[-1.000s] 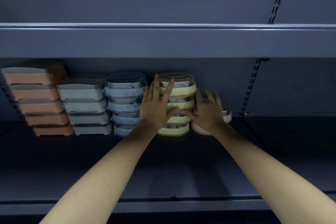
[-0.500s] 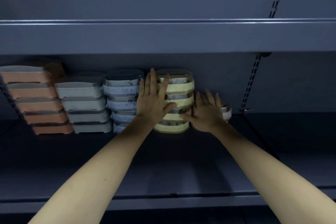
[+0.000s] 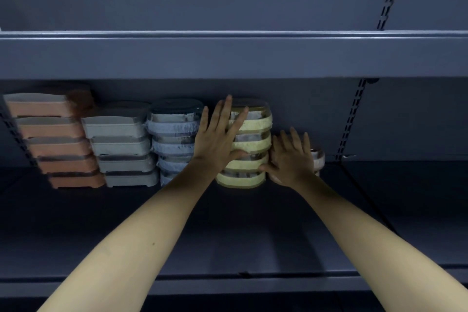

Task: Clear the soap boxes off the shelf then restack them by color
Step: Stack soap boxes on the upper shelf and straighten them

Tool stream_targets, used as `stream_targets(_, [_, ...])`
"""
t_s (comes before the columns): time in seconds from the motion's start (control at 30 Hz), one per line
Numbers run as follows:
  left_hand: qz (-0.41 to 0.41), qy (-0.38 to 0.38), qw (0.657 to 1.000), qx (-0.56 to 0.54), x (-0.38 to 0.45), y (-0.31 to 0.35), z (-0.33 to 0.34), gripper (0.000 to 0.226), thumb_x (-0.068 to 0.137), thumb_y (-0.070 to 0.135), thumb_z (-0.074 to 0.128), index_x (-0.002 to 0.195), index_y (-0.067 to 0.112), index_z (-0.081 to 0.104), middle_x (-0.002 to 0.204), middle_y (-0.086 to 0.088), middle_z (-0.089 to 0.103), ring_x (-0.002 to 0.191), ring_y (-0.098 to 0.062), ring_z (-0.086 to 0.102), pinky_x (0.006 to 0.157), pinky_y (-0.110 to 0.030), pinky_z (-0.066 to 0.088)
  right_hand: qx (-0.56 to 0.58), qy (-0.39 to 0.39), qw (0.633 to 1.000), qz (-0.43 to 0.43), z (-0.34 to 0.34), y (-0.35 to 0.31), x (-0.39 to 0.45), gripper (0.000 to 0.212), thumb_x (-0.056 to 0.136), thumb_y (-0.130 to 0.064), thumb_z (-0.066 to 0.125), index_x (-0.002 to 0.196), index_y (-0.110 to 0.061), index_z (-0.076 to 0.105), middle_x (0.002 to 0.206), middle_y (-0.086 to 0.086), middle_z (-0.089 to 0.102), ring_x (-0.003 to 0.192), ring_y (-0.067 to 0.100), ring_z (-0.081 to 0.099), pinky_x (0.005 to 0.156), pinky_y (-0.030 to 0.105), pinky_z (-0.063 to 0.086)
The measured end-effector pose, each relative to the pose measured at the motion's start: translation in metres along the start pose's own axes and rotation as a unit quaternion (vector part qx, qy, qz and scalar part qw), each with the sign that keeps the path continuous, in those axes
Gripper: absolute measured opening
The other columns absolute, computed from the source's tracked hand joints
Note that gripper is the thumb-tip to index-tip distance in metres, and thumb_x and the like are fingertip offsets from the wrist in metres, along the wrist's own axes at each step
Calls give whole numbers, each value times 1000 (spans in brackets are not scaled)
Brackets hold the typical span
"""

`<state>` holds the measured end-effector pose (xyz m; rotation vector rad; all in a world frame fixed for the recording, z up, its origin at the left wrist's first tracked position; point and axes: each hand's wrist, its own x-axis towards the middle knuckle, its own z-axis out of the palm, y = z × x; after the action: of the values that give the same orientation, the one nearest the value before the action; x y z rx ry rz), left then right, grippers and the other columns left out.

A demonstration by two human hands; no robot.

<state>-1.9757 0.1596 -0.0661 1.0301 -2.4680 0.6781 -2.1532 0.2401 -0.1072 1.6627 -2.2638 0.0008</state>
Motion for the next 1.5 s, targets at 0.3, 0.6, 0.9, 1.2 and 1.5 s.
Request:
stream_targets(0.3, [7,-8,1000,16,-1,5,-3,104,84,66,45,137,24,-34,153,-18,-24,144,-33,-10,113,-53,-4,-17,-6,1000,11,-7,0,0,90,86,-71,32,150,-11,10,158,12,0,144,32,-11,112,52,-13])
stream_targets(0.6, [6,34,999,3,-3,7,-9,107,81,65,52,141,25,-27,154,-23,-13,144,-37,-2,114,-54,-1,68,8,998,5,-7,22,-9,94,83,-69,45,151,-24,-2,159,5,-9,144,29,-11,113,54,-7])
stream_targets(0.9, [88,99,990,56,-14,85,16,103,72,58,65,147,9,15,154,-15,21,142,-28,22,116,-46,2,101,-9,995,13,9,62,-38,88,87,-55,52,148,-37,-10,156,-1,-22,143,35,-13,111,64,6])
stream_targets(1.2, [72,-3,985,158,0,137,43,99,77,62,58,146,13,6,156,-6,18,144,-22,19,113,-47,-4,51,9,998,-30,43,93,-38,104,87,-56,51,133,-34,-39,154,11,-26,145,31,-5,112,61,10])
stream_targets(1.5, [65,36,991,114,10,141,57,113,52,55,80,144,13,29,140,-8,50,128,-21,48,111,-45,17,81,53,992,-81,57,108,-25,106,77,-55,66,136,-37,-20,157,15,-9,144,33,13,109,63,15])
